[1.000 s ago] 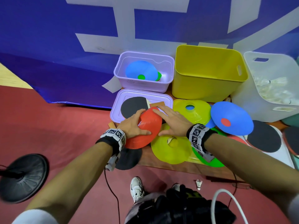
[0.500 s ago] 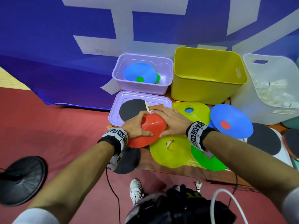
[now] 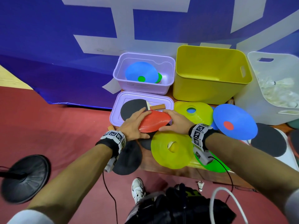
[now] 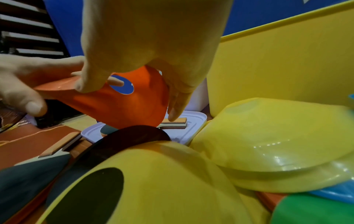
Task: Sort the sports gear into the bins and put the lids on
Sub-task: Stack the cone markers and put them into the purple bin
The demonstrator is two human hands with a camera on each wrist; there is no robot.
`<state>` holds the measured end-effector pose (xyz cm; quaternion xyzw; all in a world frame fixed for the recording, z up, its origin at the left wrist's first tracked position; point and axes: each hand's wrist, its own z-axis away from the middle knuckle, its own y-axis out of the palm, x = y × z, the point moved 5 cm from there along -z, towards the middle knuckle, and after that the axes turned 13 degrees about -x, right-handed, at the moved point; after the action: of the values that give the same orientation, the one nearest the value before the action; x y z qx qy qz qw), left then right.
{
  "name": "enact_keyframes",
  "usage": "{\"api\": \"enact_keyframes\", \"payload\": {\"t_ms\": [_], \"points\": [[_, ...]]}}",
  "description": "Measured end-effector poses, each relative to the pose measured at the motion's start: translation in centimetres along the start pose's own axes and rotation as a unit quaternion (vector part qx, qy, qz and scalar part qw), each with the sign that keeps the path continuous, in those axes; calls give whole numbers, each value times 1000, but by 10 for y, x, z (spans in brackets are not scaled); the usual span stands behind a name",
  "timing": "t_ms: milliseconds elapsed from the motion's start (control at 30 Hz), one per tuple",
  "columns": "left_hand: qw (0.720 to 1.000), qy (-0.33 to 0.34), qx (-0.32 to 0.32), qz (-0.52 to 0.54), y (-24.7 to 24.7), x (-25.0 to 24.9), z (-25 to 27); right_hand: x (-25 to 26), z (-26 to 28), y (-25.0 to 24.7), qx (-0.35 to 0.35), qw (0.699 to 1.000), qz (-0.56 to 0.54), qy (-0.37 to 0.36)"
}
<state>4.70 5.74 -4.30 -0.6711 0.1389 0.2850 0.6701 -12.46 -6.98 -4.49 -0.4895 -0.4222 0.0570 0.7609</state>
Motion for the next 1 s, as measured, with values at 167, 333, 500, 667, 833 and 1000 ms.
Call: {"api": "enact_keyframes", "payload": {"t_ms": [167,333,500,667,833,1000], "points": [[999,-24,-20,37,-7,4,-9,6,-5,-7,-19,998,-64,14],[989,-98,-96,63,-24,9,-12,3,-9,-14,-78,994,-69,36],[971,-153,-127,133,-24,18,-5,-3,24,3,-12,994,110,-16],[953,-179,-162,181,-27,18,9,-14,69,44,103,953,282,-44],[934,-208,-182,228,-32,16,21,-19,77,63,117,935,335,-32],[920,-231,-189,254,-38,20,25,-12,70,54,103,949,298,-28]]}}
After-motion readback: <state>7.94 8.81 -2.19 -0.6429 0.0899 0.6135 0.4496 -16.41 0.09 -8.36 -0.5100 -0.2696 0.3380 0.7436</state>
